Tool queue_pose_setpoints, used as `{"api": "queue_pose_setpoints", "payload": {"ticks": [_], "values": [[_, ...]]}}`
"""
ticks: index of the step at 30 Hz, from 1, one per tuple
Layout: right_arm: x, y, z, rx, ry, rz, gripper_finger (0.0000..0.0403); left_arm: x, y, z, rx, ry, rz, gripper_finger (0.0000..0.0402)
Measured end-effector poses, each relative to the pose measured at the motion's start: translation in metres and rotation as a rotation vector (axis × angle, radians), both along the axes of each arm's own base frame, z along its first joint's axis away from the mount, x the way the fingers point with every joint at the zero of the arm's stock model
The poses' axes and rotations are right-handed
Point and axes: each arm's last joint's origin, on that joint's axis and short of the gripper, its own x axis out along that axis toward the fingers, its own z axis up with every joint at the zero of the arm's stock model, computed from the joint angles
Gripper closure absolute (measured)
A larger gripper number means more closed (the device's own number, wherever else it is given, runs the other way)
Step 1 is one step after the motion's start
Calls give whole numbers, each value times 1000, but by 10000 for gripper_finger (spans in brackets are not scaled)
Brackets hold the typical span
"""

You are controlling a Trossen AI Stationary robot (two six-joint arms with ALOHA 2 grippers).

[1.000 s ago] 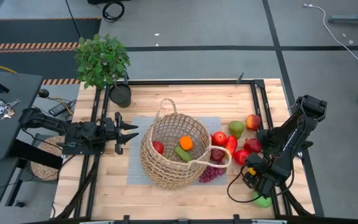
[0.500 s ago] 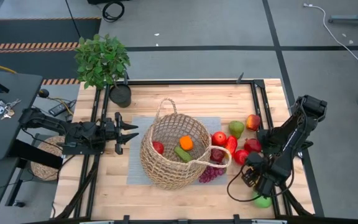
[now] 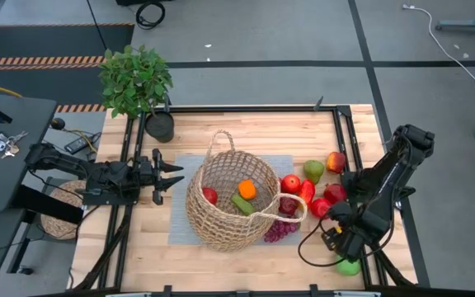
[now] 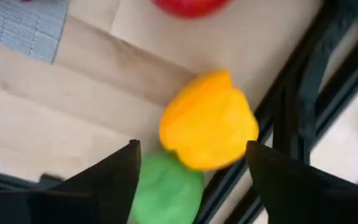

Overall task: Build produce basket
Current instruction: Put the bell pepper into the basket

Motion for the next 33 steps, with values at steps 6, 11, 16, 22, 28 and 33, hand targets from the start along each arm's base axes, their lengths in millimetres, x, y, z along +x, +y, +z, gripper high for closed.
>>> {"api": "queue_pose_setpoints", "payload": {"ticks": [6,11,16,22,28,33], "values": [[-1,3,-2,39,82,-111,51,0,0,0,0,0,0,252],[-3,0,-13,14,91,-133,25,0,0,0,0,-1,0,250],[-5,-2,-37,50,75,-107,21,0,0,0,0,0,0,254],[-7,-4,-53,85,98,-115,21,0,0,0,0,0,0,249],[-8,-6,-55,70,93,-126,21,0,0,0,0,0,0,254],[-8,-7,-56,56,81,-131,21,0,0,0,0,0,0,252]]}}
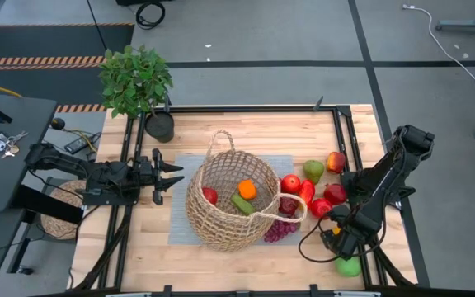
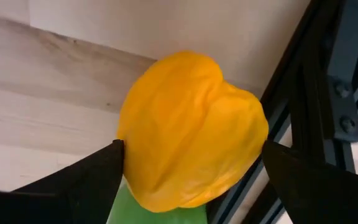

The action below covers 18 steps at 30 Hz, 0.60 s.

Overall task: Build produce basket
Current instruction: Put the bell pepper into the basket

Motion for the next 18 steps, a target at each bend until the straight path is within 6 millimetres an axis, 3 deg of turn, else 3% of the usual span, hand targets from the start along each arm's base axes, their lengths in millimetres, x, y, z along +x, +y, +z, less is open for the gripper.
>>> {"api": "queue_pose_setpoints", "payload": {"ticks": [18], "values": [[-2,-6,-11,-7,-18,31,54,0,0,0,0,0,0,249]]}}
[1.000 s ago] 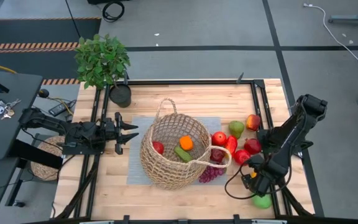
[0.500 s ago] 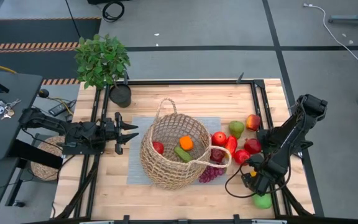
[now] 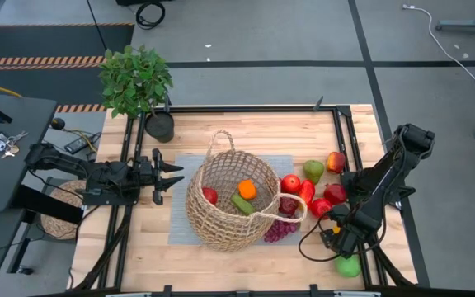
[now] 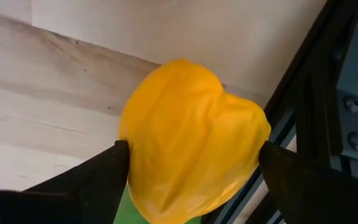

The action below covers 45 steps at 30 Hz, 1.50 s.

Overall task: Build produce basket
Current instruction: Put the bell pepper into the basket

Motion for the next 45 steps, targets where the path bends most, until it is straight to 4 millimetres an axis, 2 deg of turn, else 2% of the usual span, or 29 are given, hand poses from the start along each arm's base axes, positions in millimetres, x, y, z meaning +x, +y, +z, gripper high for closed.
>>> {"api": "queue_pose_setpoints", "payload": {"ticks": [45], "values": [[0,-2,-3,-15,-18,81,57,0,0,0,0,0,0,254]]}}
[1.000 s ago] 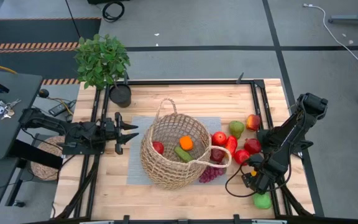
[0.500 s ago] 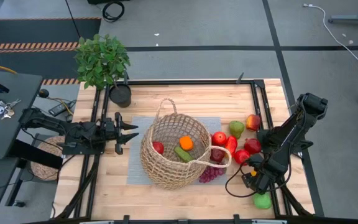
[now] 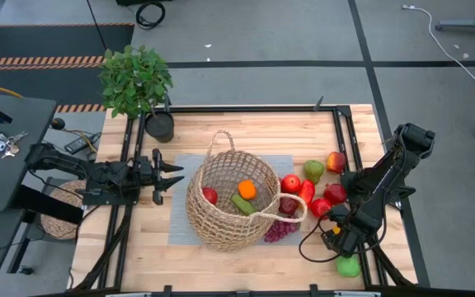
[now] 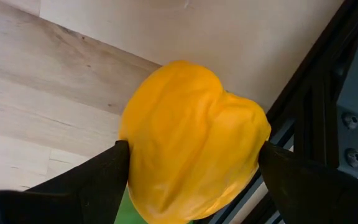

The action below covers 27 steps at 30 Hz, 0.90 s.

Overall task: Build produce basket
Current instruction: Put the bell pepper into the basket

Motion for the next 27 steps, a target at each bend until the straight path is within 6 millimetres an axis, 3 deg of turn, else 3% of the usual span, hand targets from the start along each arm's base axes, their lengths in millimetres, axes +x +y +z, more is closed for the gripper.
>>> {"api": "queue_pose_setpoints", "payload": {"ticks": [27], "values": [[1,0,0,-9,-16,-4,57,0,0,0,0,1,0,254]]}}
